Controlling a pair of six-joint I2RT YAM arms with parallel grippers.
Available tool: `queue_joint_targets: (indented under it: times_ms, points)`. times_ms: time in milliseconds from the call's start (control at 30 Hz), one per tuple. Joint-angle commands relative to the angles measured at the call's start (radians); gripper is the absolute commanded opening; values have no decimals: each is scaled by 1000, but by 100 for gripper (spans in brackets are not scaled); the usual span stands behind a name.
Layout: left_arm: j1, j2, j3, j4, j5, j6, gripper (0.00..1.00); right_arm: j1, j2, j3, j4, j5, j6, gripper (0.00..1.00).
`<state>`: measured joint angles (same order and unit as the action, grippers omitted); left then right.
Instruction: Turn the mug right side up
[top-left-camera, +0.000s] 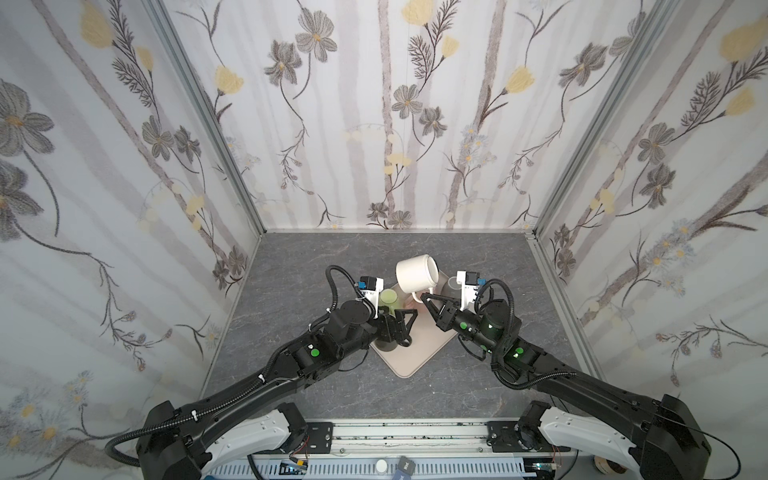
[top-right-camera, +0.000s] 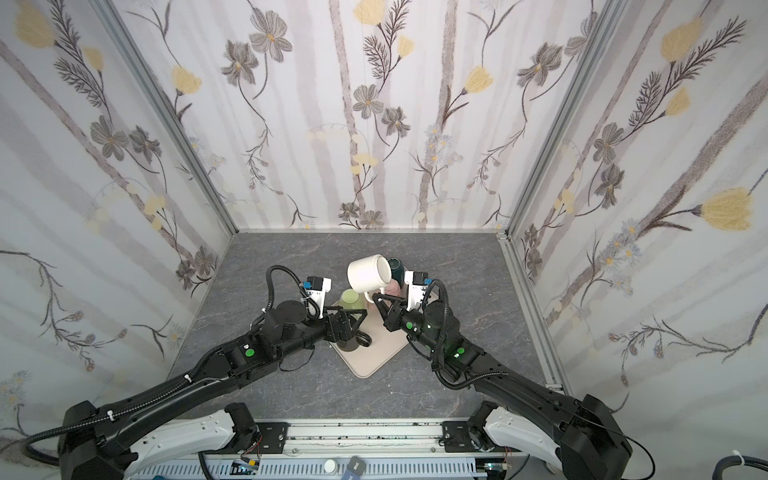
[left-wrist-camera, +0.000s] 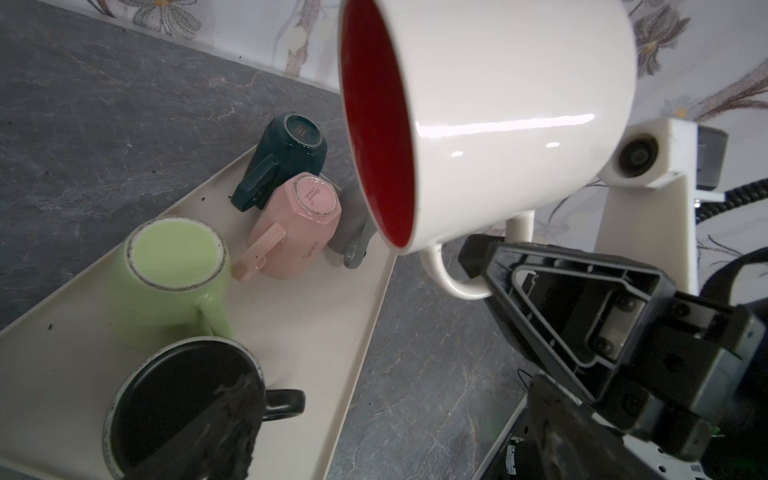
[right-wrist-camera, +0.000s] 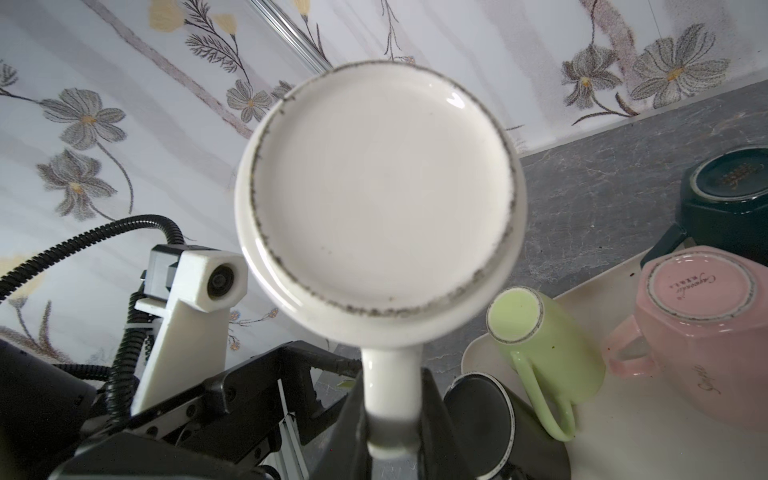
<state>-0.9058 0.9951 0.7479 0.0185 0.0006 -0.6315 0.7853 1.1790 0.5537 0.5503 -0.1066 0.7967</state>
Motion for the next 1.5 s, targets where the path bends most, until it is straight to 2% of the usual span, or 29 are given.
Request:
queue_joint_targets:
  times_ms: [0,233,433,567,700,1067,1467]
  points:
    - [2,-15,-3,110,-1,33,99,2,-15,-12,189,-28,38,0]
    - [3,-17,-4,177,30,46,95,3,-61,-51,222,-44,58,0]
    - [4,34,8,222,96,12,81,5,-66,-76,261,-51,67,0]
    - [4,57,8,263,117,-9,78,9,-44,-76,307,-75,74,0]
    - [3,48,-5,292,103,-8,65,14,-26,-79,349,-87,88,0]
    - [2,18,-33,354,87,-11,54,20,-37,-100,387,-107,110,0]
    - [3,41,-37,411,107,-23,46,32,-47,-117,400,-101,114,0]
